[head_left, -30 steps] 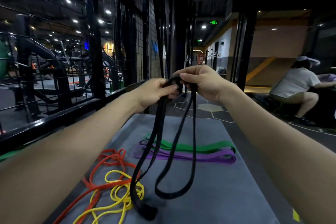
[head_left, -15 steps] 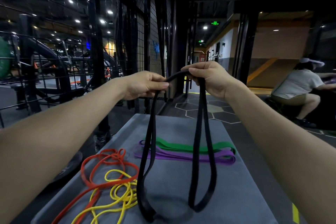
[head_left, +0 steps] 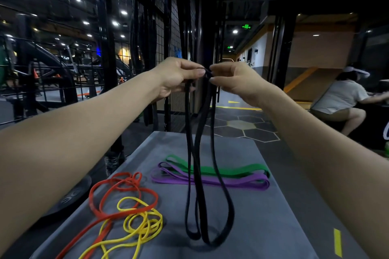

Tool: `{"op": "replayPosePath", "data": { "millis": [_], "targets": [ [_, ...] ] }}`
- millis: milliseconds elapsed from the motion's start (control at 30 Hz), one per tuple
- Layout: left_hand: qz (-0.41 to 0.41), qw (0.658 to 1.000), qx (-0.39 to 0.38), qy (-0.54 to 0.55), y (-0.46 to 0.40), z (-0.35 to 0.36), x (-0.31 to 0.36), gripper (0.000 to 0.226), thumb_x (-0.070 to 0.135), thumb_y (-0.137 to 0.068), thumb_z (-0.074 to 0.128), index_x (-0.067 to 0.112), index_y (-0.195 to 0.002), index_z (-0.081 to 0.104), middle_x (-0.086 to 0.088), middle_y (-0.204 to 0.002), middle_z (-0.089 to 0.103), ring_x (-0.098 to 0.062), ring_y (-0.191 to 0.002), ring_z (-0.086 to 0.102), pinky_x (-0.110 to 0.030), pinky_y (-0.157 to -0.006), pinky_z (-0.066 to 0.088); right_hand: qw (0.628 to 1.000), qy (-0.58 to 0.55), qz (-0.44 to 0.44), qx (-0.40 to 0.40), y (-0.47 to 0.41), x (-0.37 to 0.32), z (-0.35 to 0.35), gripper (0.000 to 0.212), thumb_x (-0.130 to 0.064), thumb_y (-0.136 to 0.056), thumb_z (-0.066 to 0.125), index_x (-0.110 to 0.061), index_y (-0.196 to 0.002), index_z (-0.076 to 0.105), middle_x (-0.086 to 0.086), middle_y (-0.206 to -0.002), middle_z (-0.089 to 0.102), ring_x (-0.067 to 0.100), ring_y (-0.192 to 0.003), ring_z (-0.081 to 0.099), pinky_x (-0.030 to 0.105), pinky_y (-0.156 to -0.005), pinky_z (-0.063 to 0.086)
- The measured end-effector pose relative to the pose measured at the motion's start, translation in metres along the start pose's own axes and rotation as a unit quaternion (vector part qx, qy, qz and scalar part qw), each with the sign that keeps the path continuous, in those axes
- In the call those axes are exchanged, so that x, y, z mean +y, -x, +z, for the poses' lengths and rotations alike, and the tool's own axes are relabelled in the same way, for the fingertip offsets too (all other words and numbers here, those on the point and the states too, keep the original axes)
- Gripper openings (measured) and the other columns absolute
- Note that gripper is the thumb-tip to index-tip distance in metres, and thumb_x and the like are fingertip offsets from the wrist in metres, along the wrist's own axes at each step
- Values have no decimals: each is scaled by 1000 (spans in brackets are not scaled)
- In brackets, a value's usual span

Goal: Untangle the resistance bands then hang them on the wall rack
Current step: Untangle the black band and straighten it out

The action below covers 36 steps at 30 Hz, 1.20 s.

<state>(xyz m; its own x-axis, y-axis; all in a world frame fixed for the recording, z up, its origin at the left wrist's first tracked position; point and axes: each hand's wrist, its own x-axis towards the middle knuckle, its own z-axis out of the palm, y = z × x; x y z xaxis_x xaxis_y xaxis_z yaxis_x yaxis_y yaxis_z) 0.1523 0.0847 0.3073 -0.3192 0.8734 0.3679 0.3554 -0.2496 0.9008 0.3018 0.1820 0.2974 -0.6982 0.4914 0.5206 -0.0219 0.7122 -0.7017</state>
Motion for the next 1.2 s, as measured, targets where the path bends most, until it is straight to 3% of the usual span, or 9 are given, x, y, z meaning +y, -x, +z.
{"op": "replayPosePath", "data": {
  "millis": [133, 233, 400, 567, 733, 867, 933, 1067, 1200],
  "targets": [
    [15, 1000, 7, -4, -5, 5, 1, 9, 12, -83, 64, 17, -90, 68, 1, -87, 65, -9, -81, 61, -32, -82, 54, 969, 229, -72, 55, -12, -14, 7, 17, -11, -86, 59, -11, -101, 68, 6, -84, 65, 12, -68, 57, 20, -57, 42],
    [18, 1000, 10, 8, -7, 5, 0, 7, 13, -83, 65, 18, -86, 69, 1, -84, 67, -10, -79, 62, -31, -80, 55, 926, 348, -88, 114, -21, -12, 16, 17, -9, -87, 52, -11, -91, 68, 9, -83, 64, 24, -73, 60, 23, -52, 38],
    [17, 999, 10, 29, -7, 5, -7, 9, 11, -85, 62, 17, -88, 68, 1, -84, 68, -8, -75, 65, -29, -77, 56, 891, 418, -87, 152, -24, -2, 26, 19, -4, -86, 46, -8, -92, 64, 15, -88, 61, 34, -79, 60, 30, -60, 35],
    [20, 999, -3, -28, -6, 0, -10, 11, 16, -83, 66, 23, -90, 69, 5, -80, 66, -4, -66, 61, -19, -55, 51, 848, 494, -115, 154, -25, -13, 26, 23, 2, -86, 44, -4, -97, 63, 14, -84, 56, 37, -81, 60, 33, -60, 36],
    [6, 996, -23, -84, -6, -4, -11, 22, 7, -83, 64, 26, -95, 68, 5, -97, 66, -9, -90, 59, -28, -78, 48, 807, 565, -127, 114, -19, -22, 26, 24, 5, -87, 41, -2, -99, 60, 18, -96, 62, 39, -85, 61, 36, -61, 37],
    [9, 997, -35, -65, -4, -3, -15, 24, -1, -86, 59, 18, -99, 65, 1, -95, 65, -10, -87, 60, -15, -54, 49, 775, 611, -142, 74, -14, -27, 29, 25, 3, -90, 39, -1, -103, 59, 19, -100, 62, 40, -90, 61, 38, -62, 37],
    [13, 998, -32, -59, -7, -3, -19, 23, 1, -86, 58, 17, -101, 64, 0, -97, 65, -13, -93, 61, -17, -59, 51, 772, 616, -139, 67, -12, -29, 31, 24, 5, -88, 39, 0, -100, 60, 20, -99, 63, 40, -91, 61, 39, -64, 37],
    [31, 997, -28, -69, -8, 6, -27, 28, 3, -85, 61, 14, -112, 59, -7, -110, 65, -18, -108, 59, -33, -99, 44, 796, 587, -115, 88, -13, -31, 35, 25, 8, -87, 40, 1, -102, 59, 22, -101, 61, 41, -93, 60, 37, -64, 37],
    [55, 996, 20, -61, -4, 34, -45, 39, 2, -85, 61, 28, -111, 47, -9, -110, 59, -9, -95, 54, -11, -73, 41, 836, 521, -90, 147, -23, -23, 37, 25, 12, -84, 39, 2, -93, 60, 19, -83, 56, 39, -85, 61, 37, -62, 40]
  ]
}}
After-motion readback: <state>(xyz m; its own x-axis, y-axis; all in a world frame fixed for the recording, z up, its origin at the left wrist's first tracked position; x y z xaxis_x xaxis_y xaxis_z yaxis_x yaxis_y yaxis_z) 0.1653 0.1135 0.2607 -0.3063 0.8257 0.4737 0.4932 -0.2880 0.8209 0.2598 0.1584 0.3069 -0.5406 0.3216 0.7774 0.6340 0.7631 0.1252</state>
